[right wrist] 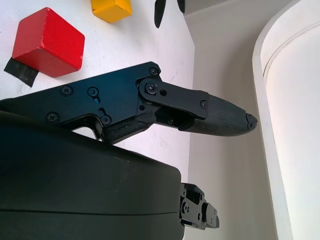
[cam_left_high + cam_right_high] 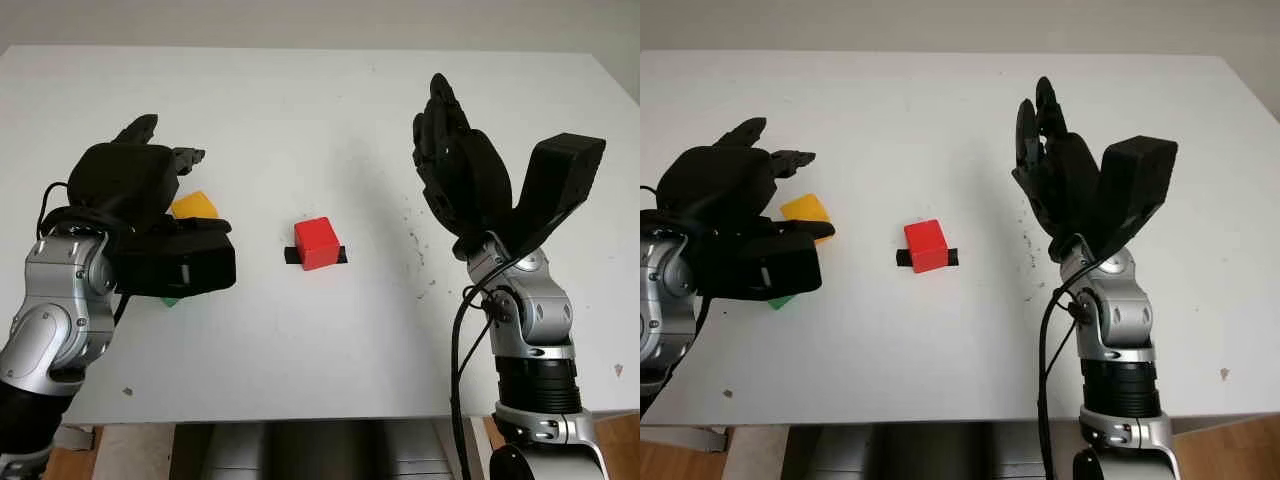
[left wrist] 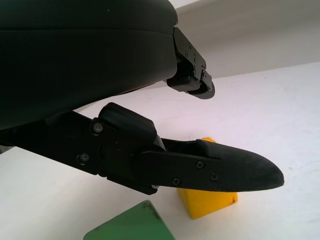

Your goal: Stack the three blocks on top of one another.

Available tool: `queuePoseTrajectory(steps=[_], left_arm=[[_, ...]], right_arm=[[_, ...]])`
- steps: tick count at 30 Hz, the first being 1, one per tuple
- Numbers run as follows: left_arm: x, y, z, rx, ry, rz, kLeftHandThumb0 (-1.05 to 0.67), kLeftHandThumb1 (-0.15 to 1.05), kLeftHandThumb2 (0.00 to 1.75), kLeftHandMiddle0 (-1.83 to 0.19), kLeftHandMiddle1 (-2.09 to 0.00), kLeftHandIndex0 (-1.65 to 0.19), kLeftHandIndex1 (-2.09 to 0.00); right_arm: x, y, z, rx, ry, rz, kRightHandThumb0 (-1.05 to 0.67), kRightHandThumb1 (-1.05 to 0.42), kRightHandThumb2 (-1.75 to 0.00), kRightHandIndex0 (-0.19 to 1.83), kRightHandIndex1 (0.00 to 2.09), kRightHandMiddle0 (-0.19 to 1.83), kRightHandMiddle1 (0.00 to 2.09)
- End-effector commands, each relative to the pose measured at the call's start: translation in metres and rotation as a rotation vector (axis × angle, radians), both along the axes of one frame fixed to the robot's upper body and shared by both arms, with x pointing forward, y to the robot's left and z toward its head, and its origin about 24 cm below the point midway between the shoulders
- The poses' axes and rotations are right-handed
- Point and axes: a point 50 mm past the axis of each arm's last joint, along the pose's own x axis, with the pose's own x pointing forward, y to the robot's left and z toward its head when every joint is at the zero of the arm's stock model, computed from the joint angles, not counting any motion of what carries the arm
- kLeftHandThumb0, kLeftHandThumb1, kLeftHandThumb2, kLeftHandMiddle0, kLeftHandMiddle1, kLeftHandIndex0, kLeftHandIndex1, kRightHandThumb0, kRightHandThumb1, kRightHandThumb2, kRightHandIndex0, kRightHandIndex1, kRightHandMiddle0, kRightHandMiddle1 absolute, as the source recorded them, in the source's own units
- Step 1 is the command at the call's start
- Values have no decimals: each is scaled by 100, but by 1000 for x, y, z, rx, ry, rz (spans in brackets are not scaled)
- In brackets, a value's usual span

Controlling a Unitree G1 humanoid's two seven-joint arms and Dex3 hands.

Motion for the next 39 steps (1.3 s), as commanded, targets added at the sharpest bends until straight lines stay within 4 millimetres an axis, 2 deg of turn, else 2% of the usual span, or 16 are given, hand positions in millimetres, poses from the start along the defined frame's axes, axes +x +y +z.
queuePoseTrajectory(steps=[1, 6, 7, 8, 9, 10, 12, 13, 18, 24, 36, 39], left_arm=[[-2, -2, -3, 14, 2, 5, -104, 105, 35, 2, -5, -32, -11], [0, 1, -11, 13, 3, 50, -101, 105, 31, 2, -5, -35, -15], [1, 1, -12, 9, 1, 58, -100, 105, 29, 2, -5, -34, -22], [1, 1, -14, 8, -2, 67, -100, 105, 27, 3, -5, -23, -46], [2, 2, -15, 18, -5, 79, -99, 105, 26, 3, -5, -2, -91], [4, 2, -17, 26, -6, 89, -99, 105, 26, 2, -5, 7, -111], [6, 2, -19, 38, -9, 106, -98, 105, 25, 2, -5, 16, -132], [7, 3, -19, 49, -5, 114, -98, 105, 24, 3, -5, 18, -136], [10, 4, -21, 61, -1, 130, -96, 105, 24, 3, -5, 19, -149], [11, 4, -23, 41, 4, 133, -96, 105, 24, 2, -6, 19, -147], [14, 3, -29, -11, 40, 126, -96, 105, 28, -5, -6, 6, -121], [16, 2, -31, -16, 47, 118, -96, 105, 30, -6, -6, 4, -140]], right_arm=[[0, 1, 1, 2, -13, 5, -71, -105, -69, -19, 0, -19, 0], [0, 2, 1, 7, -9, 3, -70, -105, -70, -19, 0, -19, 0], [0, 2, 1, 8, -9, 4, -70, -105, -70, -19, 0, -19, 0], [0, 2, 1, 9, -9, 6, -70, -105, -70, -19, 0, -19, 0], [0, 2, 1, 10, -9, 7, -70, -105, -70, -19, 0, -19, 0], [0, 2, 1, 10, -8, 7, -70, -105, -70, -19, 0, -19, 0], [0, 1, 1, 8, -10, 7, -70, -105, -70, -19, 0, -19, 0], [0, 1, 1, 6, -11, 6, -70, -105, -70, -19, 0, -19, 0], [0, -1, 2, 6, -15, 2, -70, -105, -70, -19, 0, -19, 0], [0, -1, 2, 10, -19, 4, -70, -105, -70, -19, 0, -19, 0], [0, -1, 4, 9, -28, -5, -70, -105, -70, -19, 0, -19, 0], [0, -1, 4, 14, -27, -7, -69, -105, -70, -19, 0, -19, 0]])
